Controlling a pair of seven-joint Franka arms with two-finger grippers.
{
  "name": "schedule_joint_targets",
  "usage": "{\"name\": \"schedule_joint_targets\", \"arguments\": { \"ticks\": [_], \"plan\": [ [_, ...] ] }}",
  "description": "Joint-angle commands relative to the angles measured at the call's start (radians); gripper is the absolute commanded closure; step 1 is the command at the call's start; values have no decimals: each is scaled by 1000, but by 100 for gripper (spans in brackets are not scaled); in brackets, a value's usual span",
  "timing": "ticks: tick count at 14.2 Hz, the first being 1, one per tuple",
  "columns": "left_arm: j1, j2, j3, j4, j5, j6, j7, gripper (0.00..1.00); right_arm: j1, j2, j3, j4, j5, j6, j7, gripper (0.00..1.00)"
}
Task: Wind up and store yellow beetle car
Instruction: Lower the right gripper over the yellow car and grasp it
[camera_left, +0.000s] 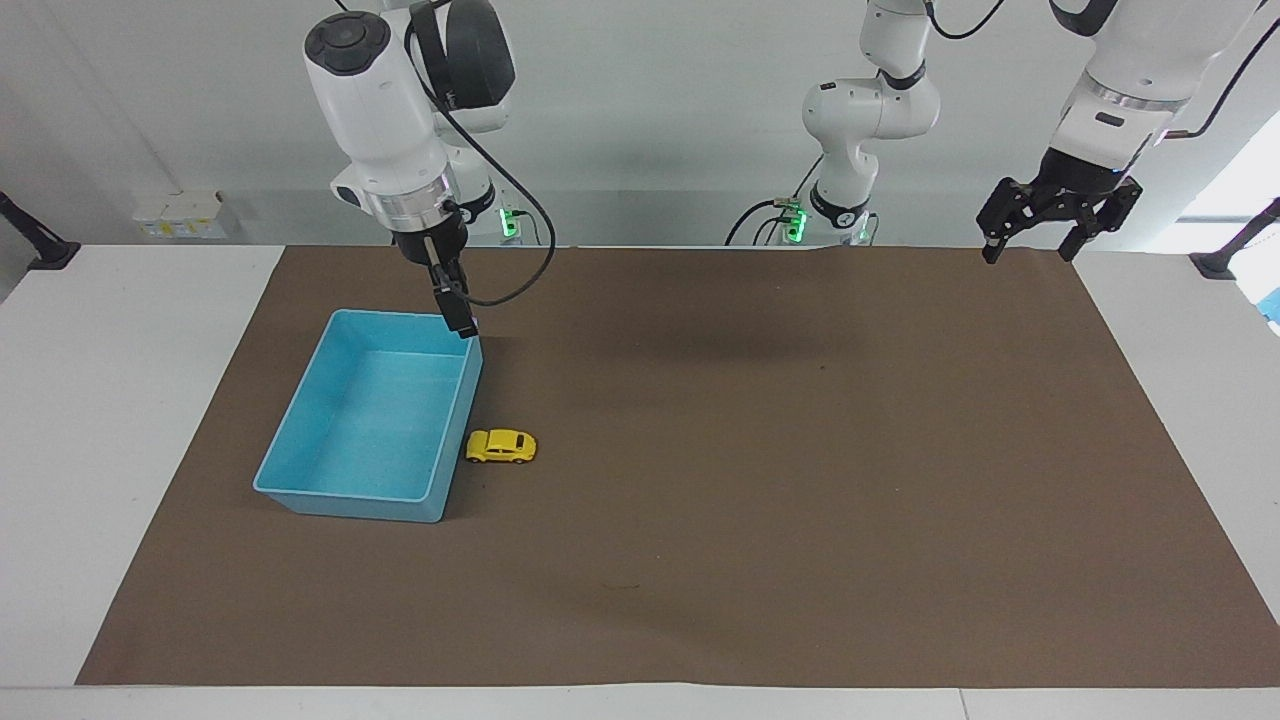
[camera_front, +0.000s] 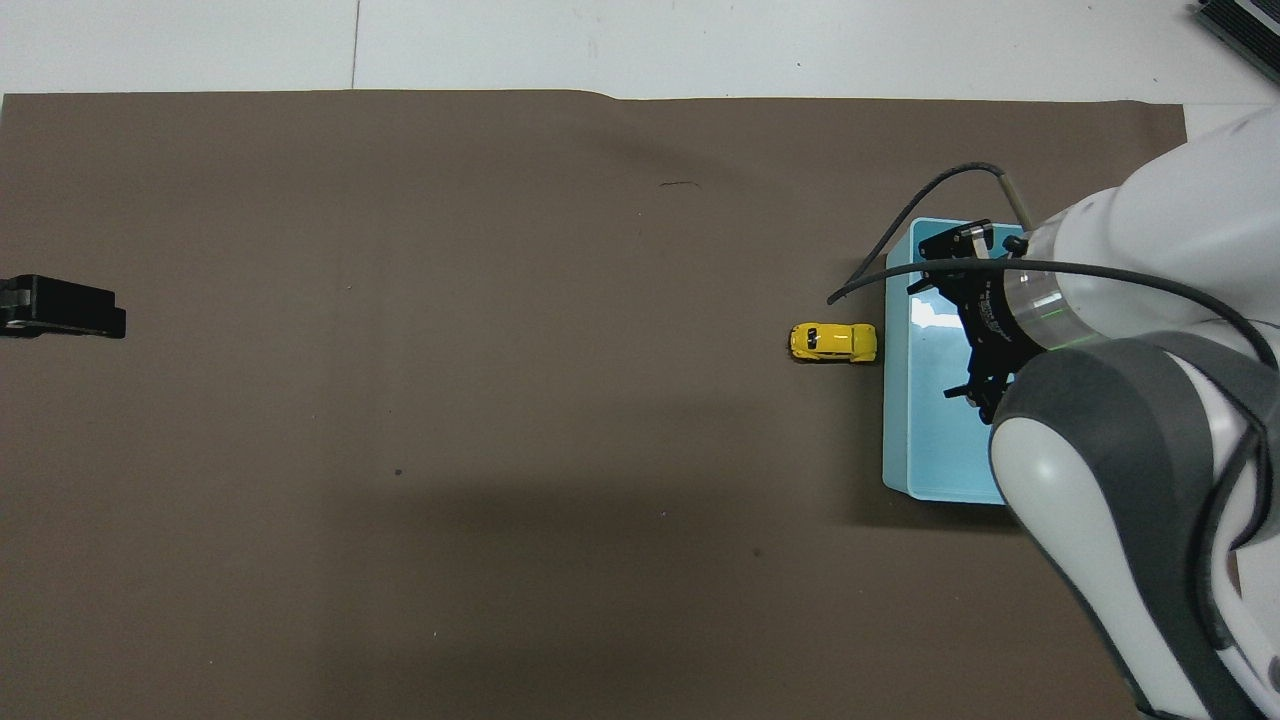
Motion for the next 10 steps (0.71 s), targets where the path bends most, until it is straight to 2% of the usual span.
{"name": "schedule_joint_targets", "arguments": {
  "ticks": [1,6,10],
  "plan": [
    [11,-3,-3,13,4,-24,4,0,-4,31,3,-19,22,53,122,0],
    [11,-5,-3,15,4,-24,4,0,26,74,3,-81,5,165,253,0],
    [11,-3,-3,15,4,-24,4,0,27,129,3,-90,-44,202,279,0]
  ]
}}
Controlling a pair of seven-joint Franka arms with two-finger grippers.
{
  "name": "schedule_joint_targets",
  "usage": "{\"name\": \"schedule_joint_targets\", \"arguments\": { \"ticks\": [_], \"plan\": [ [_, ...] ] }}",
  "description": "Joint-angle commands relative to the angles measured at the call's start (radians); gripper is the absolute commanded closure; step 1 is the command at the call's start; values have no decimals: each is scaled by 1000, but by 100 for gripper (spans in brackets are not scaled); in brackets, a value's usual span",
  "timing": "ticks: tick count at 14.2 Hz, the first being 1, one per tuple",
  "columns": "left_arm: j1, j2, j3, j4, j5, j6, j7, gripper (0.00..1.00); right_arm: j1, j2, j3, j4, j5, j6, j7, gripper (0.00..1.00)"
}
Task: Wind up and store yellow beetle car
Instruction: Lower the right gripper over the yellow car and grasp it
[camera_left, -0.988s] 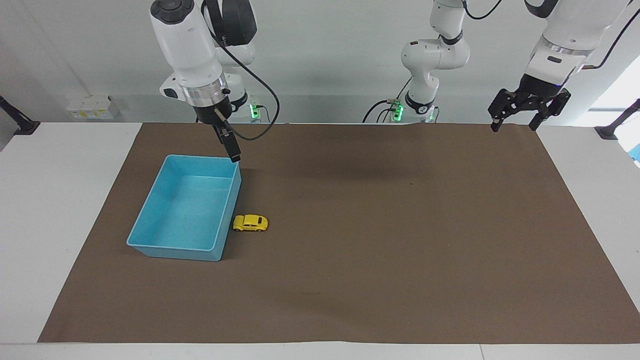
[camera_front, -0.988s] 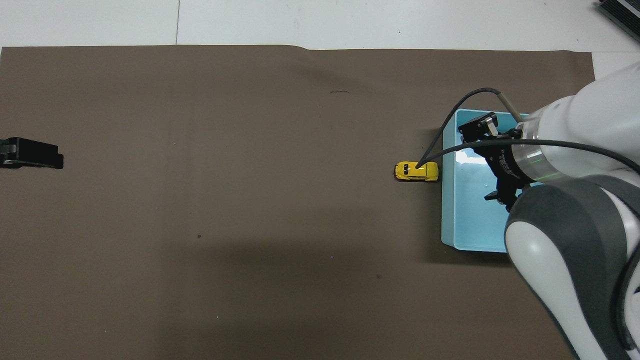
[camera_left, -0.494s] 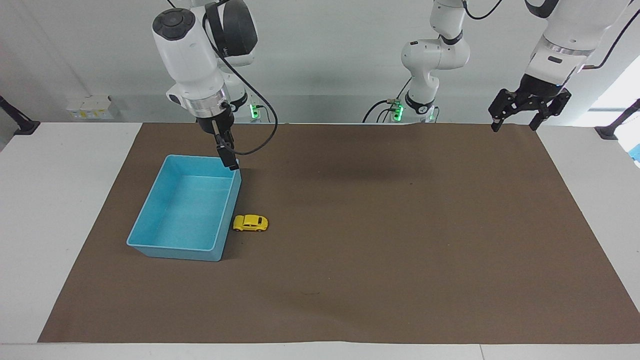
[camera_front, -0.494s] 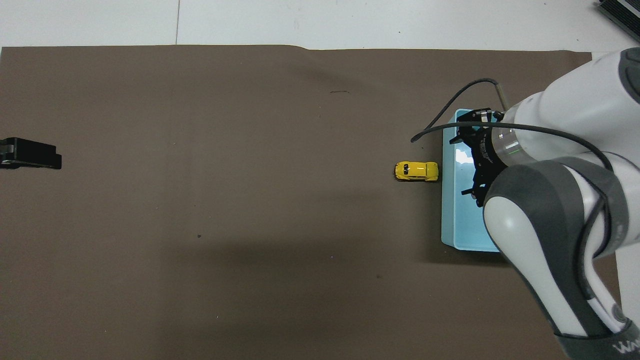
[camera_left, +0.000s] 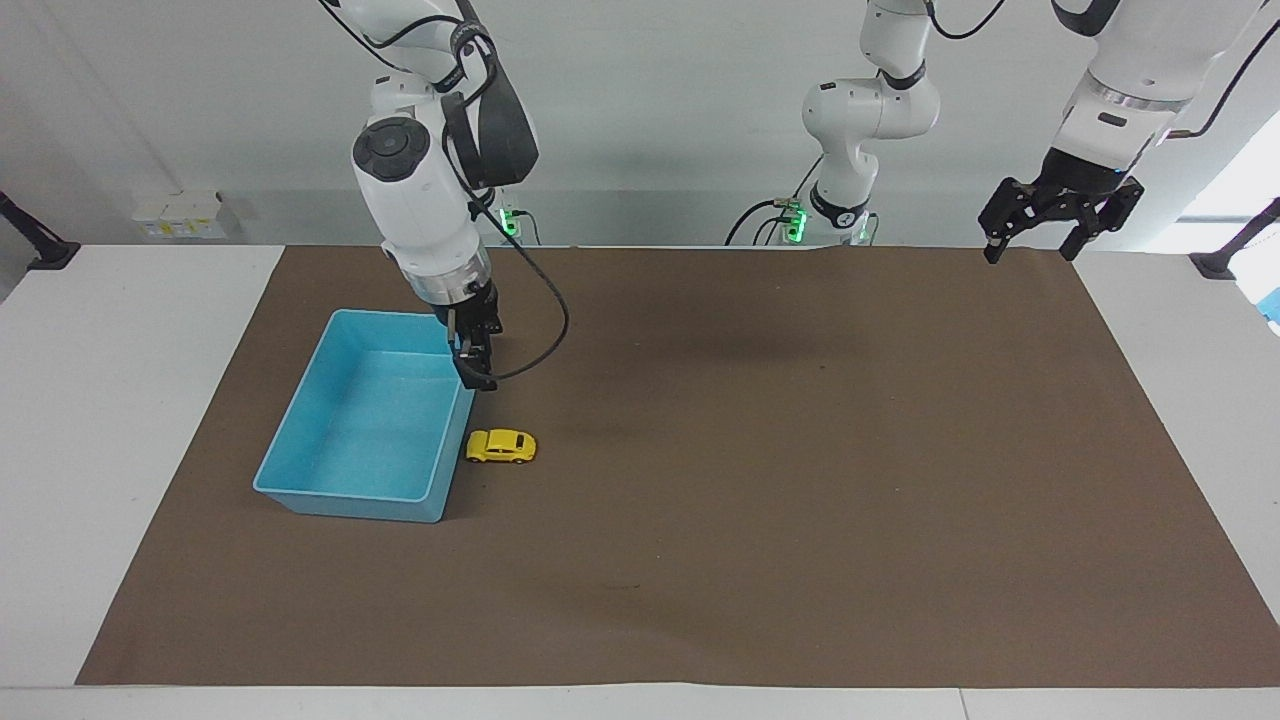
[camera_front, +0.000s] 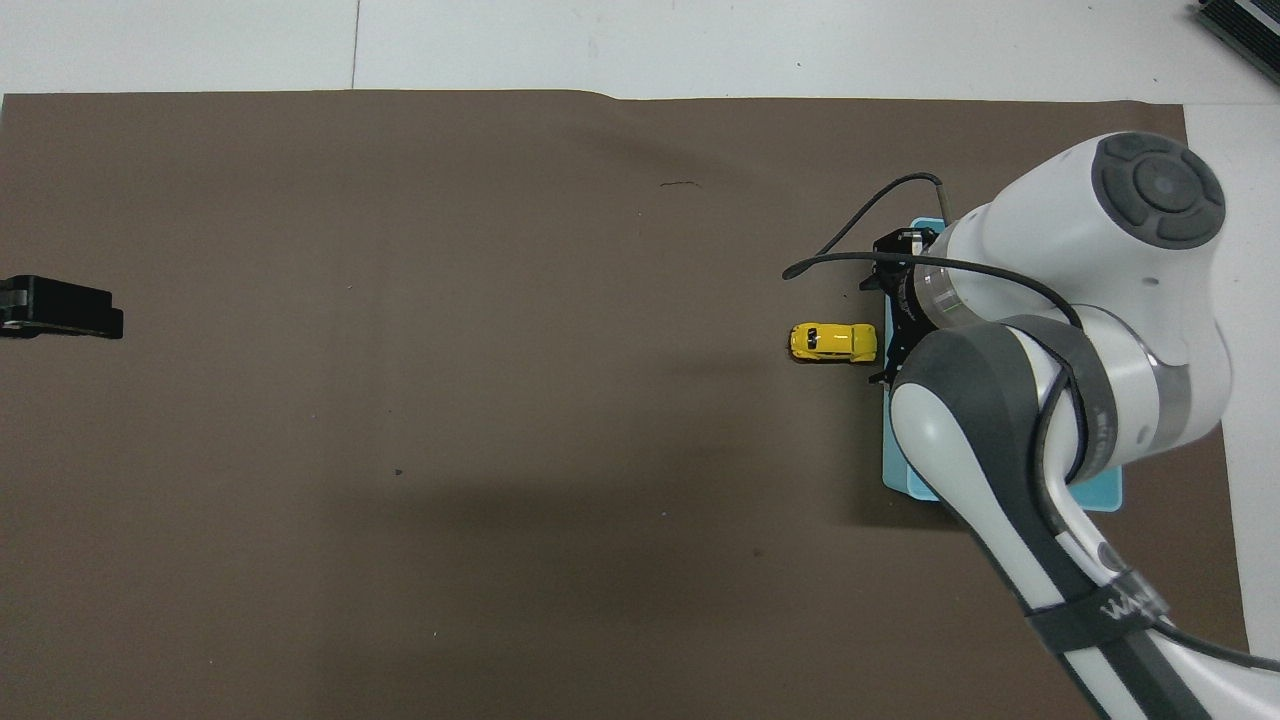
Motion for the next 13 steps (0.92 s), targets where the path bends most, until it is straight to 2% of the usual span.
{"name": "schedule_joint_targets", "arguments": {
  "ticks": [1,6,8,13],
  "plan": [
    [11,-3,-5,13,4,-22,4,0,-4,32,4,-14,-52,48,55,0],
    [11,-3,-5,14,4,-22,4,0,27,70,3,-36,-112,91,80,0],
    [11,-3,-5,14,4,-22,4,0,30,74,3,-89,-167,152,121,0],
    [11,-3,-5,13,4,-22,4,0,32,110,3,-135,-184,238,126,0]
  ]
}}
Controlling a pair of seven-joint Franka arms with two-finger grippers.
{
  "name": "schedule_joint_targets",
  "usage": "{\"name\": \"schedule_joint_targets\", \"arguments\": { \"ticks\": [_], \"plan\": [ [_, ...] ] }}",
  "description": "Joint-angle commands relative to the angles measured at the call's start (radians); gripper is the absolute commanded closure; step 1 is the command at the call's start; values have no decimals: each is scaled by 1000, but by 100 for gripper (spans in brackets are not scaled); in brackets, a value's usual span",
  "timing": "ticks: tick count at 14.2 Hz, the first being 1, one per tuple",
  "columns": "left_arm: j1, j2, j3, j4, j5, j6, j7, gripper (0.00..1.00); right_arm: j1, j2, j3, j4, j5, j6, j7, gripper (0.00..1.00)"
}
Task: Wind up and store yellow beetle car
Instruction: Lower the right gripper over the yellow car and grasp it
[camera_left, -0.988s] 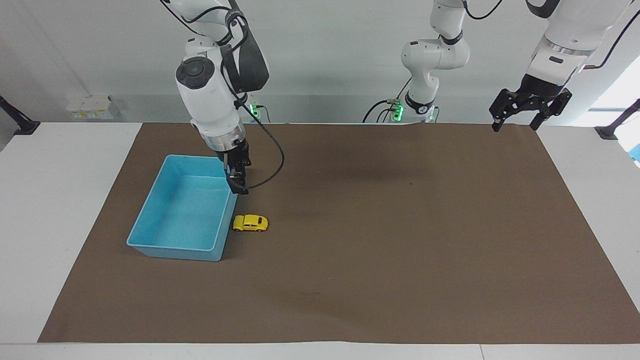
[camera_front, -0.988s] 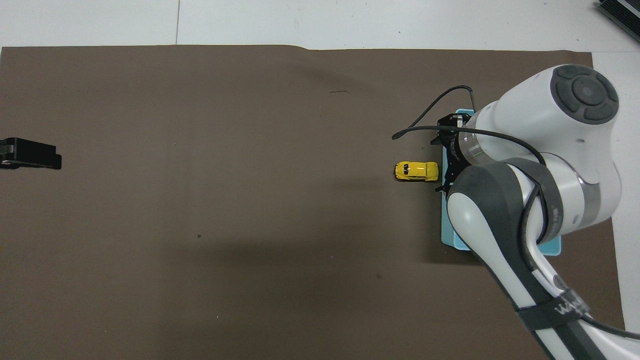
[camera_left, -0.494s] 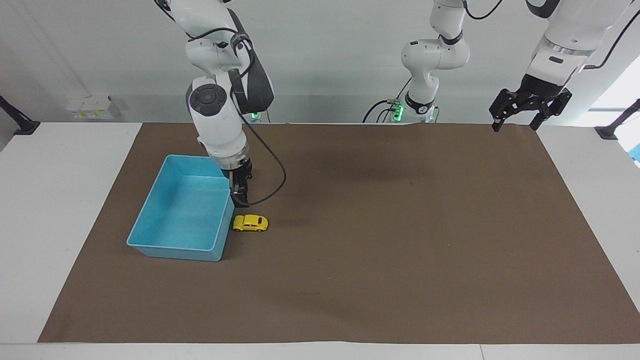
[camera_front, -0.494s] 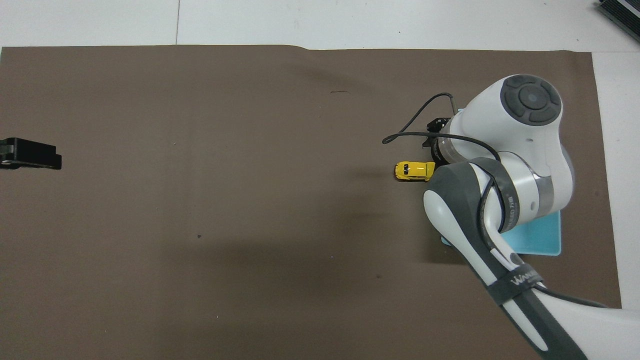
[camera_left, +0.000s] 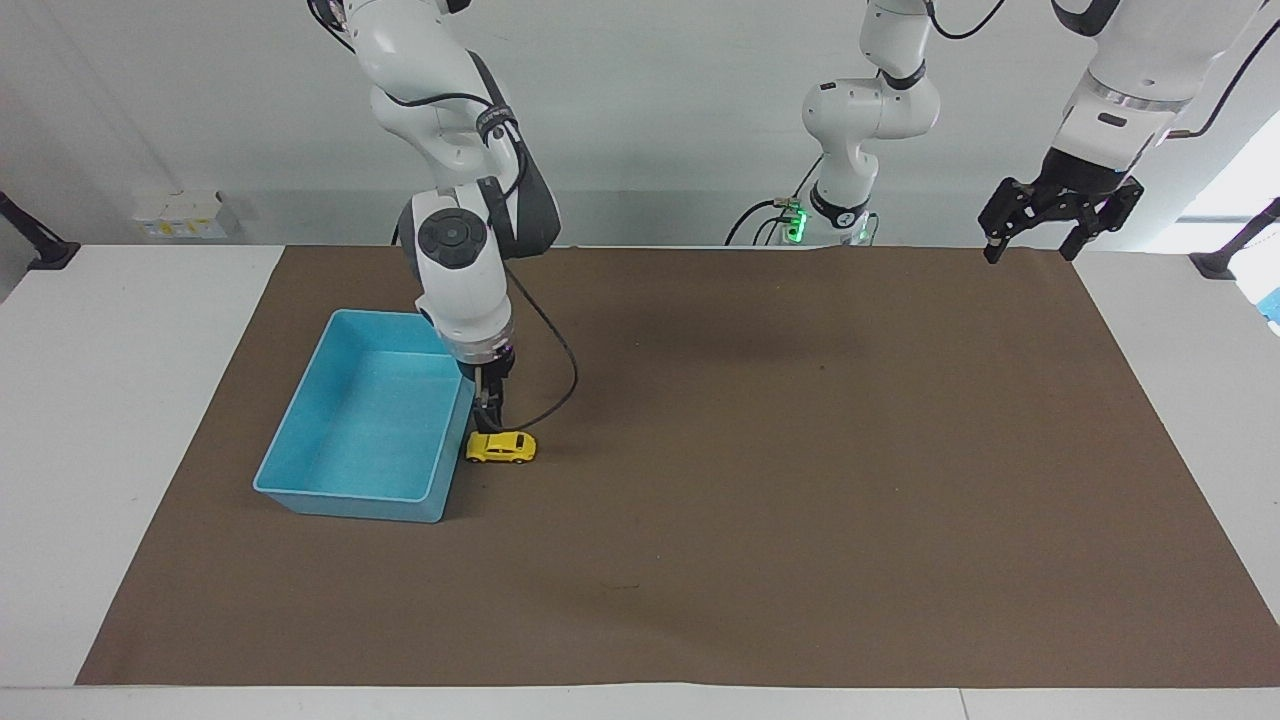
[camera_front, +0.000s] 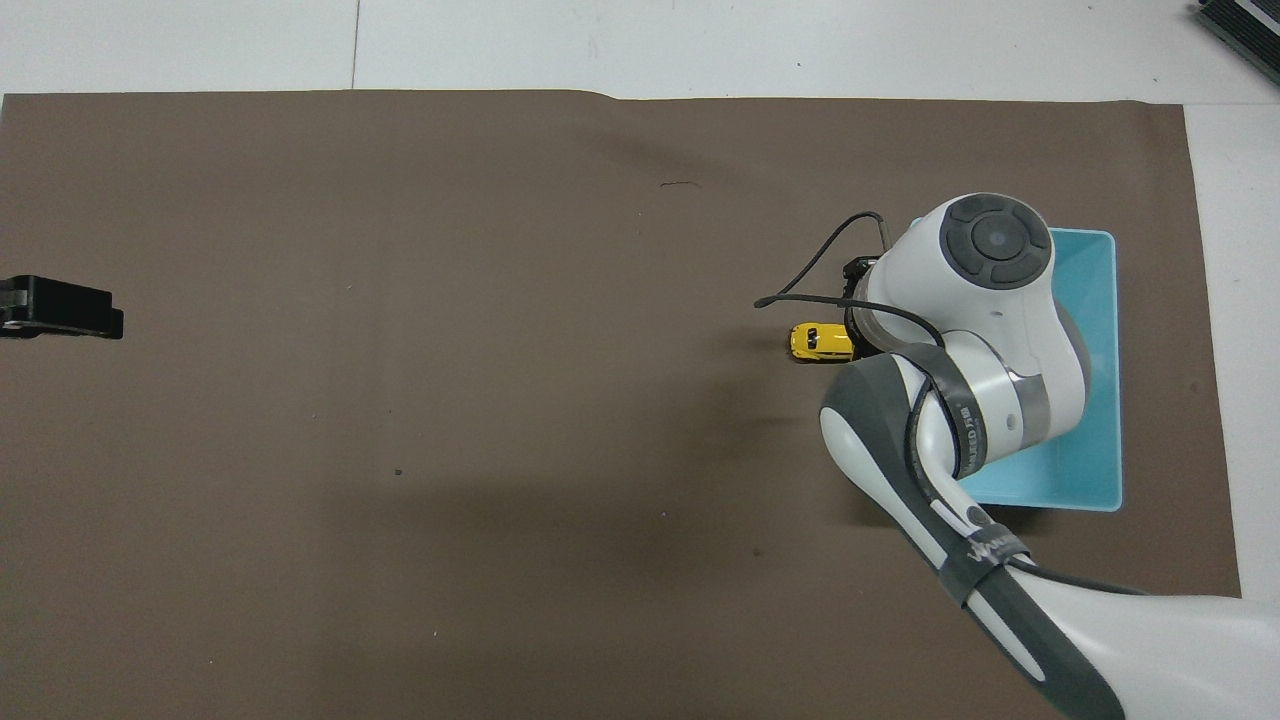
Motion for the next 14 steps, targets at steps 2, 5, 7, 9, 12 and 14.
{"name": "schedule_joint_targets", "arguments": {
  "ticks": [2,5,7,9,12,14],
  "plan": [
    [11,-3,-5,14,4,-21,4,0,3,35,3,-23,-65,69,56,0],
    [11,-3,-5,14,4,-21,4,0,9,61,3,-46,-103,138,74,0],
    [11,-3,-5,14,4,-21,4,0,9,81,3,-62,-137,184,107,0],
    [11,-3,-5,14,4,-21,4,0,13,95,3,-78,-165,221,131,0],
    [11,-3,-5,13,4,-21,4,0,7,97,3,-97,-169,252,131,0],
    [11,-3,-5,13,4,-21,4,0,10,107,3,-114,-194,272,133,10]
  ]
}}
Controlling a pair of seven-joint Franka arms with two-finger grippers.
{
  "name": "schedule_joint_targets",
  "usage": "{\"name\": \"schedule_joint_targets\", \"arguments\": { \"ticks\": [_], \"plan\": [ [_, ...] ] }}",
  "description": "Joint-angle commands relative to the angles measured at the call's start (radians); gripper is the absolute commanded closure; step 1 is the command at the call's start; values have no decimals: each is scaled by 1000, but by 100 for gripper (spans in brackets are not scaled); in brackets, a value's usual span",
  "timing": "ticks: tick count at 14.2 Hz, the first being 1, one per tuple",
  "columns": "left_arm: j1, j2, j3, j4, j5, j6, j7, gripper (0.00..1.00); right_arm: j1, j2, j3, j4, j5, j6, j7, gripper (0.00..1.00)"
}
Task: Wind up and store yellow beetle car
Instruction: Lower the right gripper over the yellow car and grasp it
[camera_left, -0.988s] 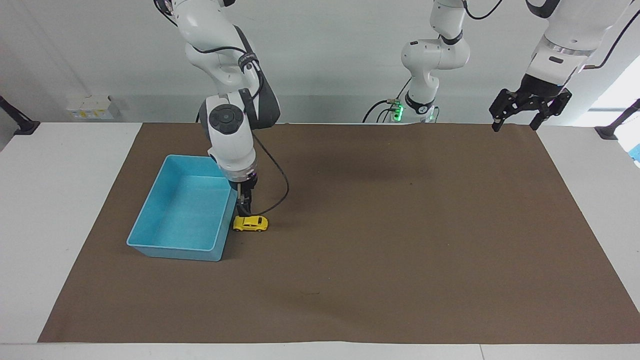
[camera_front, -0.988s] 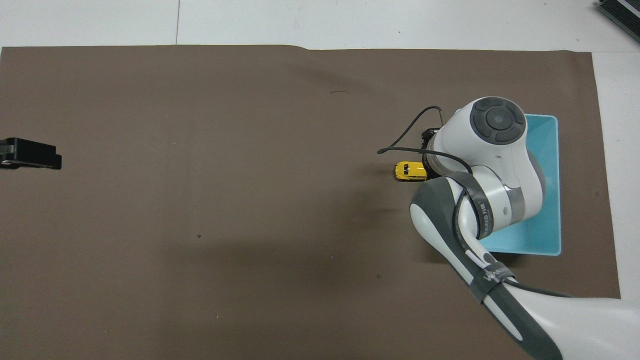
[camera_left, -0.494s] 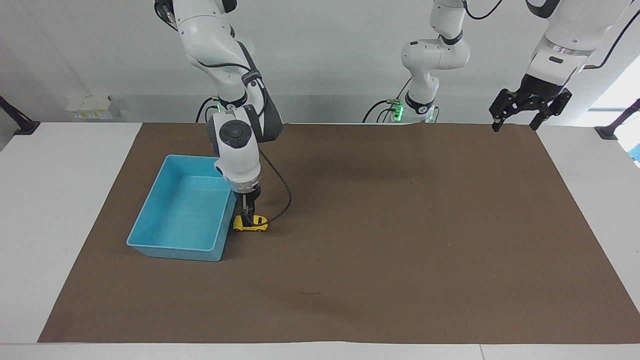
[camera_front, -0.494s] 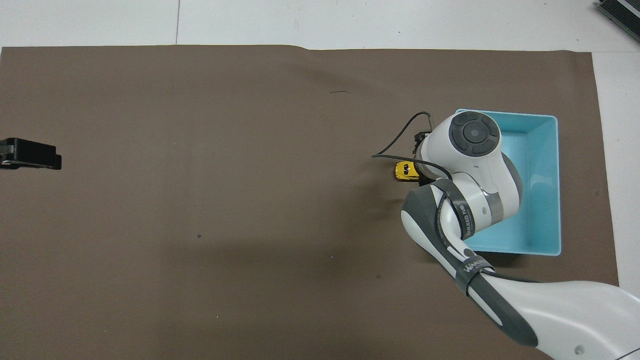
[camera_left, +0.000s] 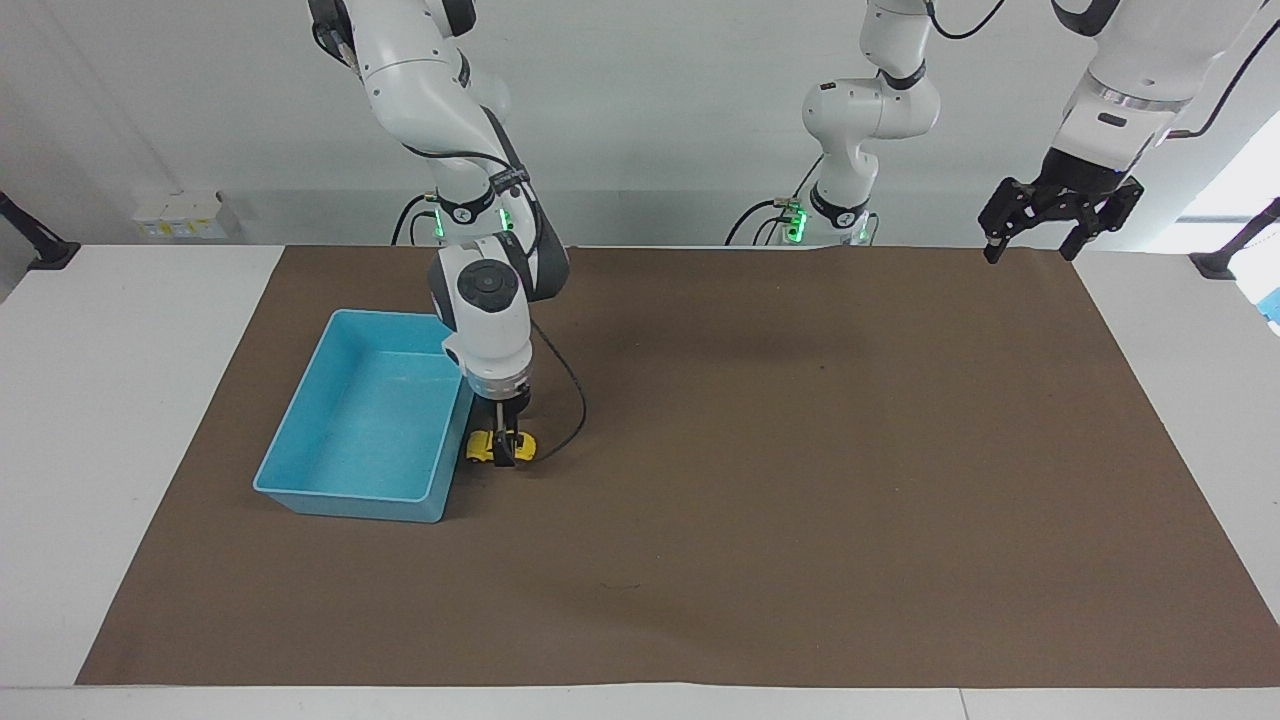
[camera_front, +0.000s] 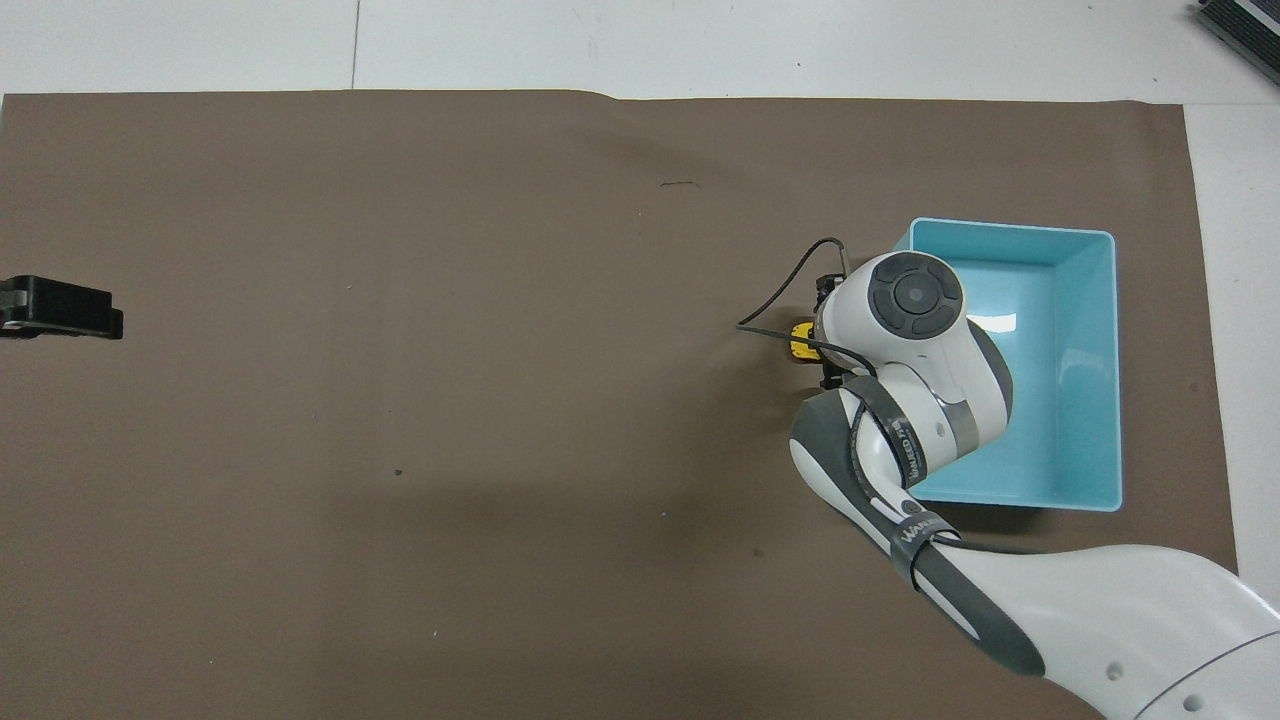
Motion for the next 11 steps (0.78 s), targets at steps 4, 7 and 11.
{"name": "schedule_joint_targets", "arguments": {
  "ticks": [4,7,11],
  "plan": [
    [11,-5,-5,14,4,-21,4,0,-15,5,3,-33,-47,53,27,62],
    [11,-3,-5,13,4,-21,4,0,-15,10,3,-15,-47,42,28,100],
    [11,-5,-5,13,4,-21,4,0,0,10,4,23,-44,-8,31,100]
  ]
}}
